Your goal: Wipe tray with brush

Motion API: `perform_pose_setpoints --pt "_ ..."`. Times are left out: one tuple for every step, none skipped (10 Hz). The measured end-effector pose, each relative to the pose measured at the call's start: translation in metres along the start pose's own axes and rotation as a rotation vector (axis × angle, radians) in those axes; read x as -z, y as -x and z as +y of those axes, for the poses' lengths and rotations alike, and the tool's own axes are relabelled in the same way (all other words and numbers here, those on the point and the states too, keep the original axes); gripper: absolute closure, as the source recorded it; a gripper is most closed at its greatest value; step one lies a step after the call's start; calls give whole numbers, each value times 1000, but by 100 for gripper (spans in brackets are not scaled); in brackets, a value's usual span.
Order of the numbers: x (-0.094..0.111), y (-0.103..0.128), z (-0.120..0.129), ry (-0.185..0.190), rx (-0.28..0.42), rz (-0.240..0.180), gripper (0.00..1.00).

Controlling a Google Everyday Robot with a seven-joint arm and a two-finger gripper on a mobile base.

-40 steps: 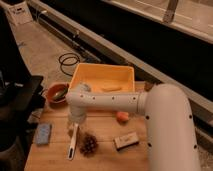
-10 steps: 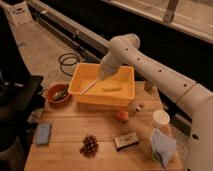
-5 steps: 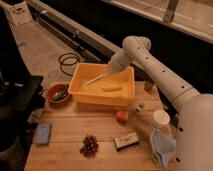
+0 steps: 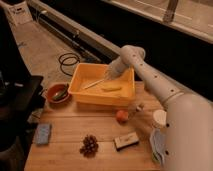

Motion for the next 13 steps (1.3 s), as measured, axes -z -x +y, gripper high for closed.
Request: perform_pose_setpoints --pt "-15 -5 7 19 -5 0 100" --pt "-29 -11 12 34 -11 3 100" --pt "-36 -16 15 40 -12 9 100" --pt "-38 -20 15 42 -15 15 100" --pt "-38 -20 15 42 -15 15 100" --pt "-38 -20 15 42 -16 15 100" --pt "-38 -20 15 42 -16 15 100" --pt "-38 -20 15 42 -16 15 100" --pt "-38 -20 15 42 -16 16 100" --pt "-38 -20 14 36 -20 17 100" --pt "-40 -24 13 10 -46 -5 100" --pt "-44 -38 18 -19 -92 -35 100" --pt "-51 -42 19 -28 -109 -63 100"
